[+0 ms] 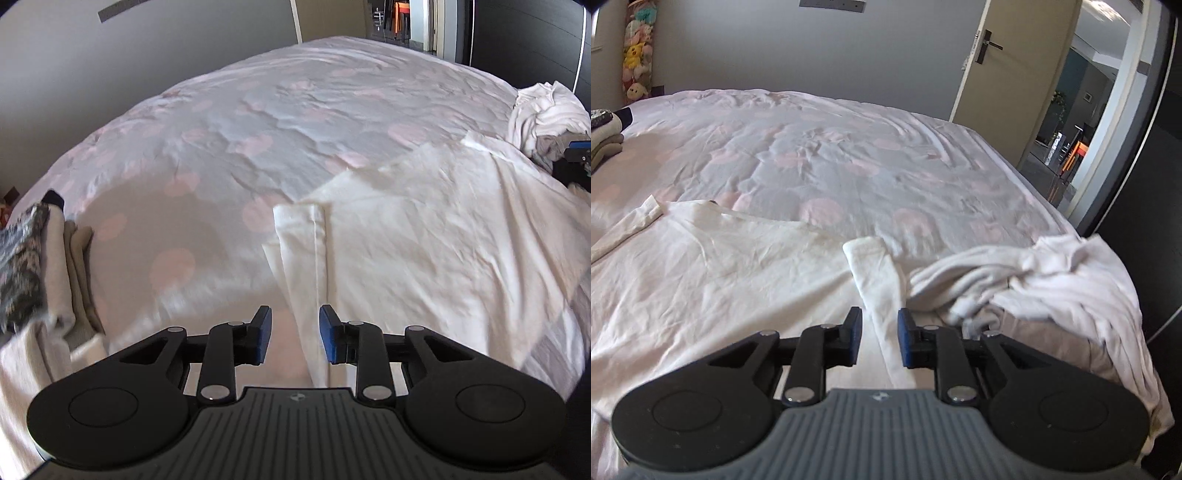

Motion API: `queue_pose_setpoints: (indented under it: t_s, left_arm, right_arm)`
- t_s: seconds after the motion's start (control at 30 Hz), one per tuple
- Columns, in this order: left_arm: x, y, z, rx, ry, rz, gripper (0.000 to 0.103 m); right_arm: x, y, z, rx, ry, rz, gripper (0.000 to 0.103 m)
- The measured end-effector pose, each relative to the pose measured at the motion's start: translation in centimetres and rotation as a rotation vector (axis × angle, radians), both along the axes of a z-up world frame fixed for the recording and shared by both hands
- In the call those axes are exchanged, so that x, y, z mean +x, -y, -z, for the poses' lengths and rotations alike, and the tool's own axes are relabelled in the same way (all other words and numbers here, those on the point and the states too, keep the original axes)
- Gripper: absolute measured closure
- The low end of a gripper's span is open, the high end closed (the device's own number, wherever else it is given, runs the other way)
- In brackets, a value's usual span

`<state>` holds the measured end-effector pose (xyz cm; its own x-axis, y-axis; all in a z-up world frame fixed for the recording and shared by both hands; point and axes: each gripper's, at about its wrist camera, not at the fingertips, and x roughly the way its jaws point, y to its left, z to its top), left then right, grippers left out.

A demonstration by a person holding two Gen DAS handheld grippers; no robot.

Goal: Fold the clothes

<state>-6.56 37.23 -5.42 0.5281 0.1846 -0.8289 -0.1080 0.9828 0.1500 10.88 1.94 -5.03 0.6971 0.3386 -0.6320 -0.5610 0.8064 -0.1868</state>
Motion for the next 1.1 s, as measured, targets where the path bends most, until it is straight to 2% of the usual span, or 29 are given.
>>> queue_pose_setpoints:
  t_s: [0.13, 0.23, 0.3, 0.47, 0.6, 0.63, 0.67, 0.73, 0.9, 1.03, 1.1]
  left_arm:
    - [-4.0, 0.2, 2.0, -0.085, -0.071, -0.058, 0.077]
    - [-6.3, 0.1, 3.4, -0.152, -0.081, -0.094, 0.076]
    - [-7.2, 0.2, 4.1, -0.180, -0.096, -0.113, 0.073]
    - [-7.9, 0.9, 4.9, -0.174, -0.128, -0.120, 0.065]
    - [-7.7, 1.5, 5.5, -0.152, -0.149, -0.119, 0.065]
    - [-7.6, 1.6, 5.7, -0.156, -0.158, -0.118, 0.065]
    - [-7.5, 1.7, 5.9, -0.156, -0.168, -0.116, 0.067]
    - [-7.3, 2.0, 6.4, -0.145, -0.193, -0.104, 0.074]
    - [-6.5, 2.4, 7.2, -0.128, -0.239, -0.078, 0.097]
    - [-6.1, 2.9, 7.3, -0.110, -0.257, -0.044, 0.102]
    - [-6.1, 2.9, 7.4, -0.104, -0.252, -0.048, 0.103]
  right_arm:
    - [-3.1, 4.2, 1.0, 0.073, -0.036, 0.089, 0.081]
    - [-5.4, 7.4, 1.7, 0.127, -0.064, 0.155, 0.081]
    - [-5.9, 8.8, 2.6, 0.146, -0.092, 0.185, 0.081]
    - [-7.0, 10.5, 5.3, 0.112, -0.109, 0.231, 0.079]
    - [-6.6, 11.1, 6.0, 0.116, -0.114, 0.238, 0.078]
    - [-6.6, 11.1, 6.1, 0.123, -0.119, 0.229, 0.075]
    - [-6.5, 11.1, 6.2, 0.130, -0.126, 0.221, 0.071]
    - [-6.3, 11.1, 6.4, 0.143, -0.138, 0.203, 0.070]
    - [-5.5, 11.0, 7.1, 0.175, -0.173, 0.192, 0.068]
    - [-4.4, 11.2, 7.8, 0.241, -0.221, 0.175, 0.067]
    - [-4.1, 11.0, 8.1, 0.252, -0.232, 0.169, 0.069]
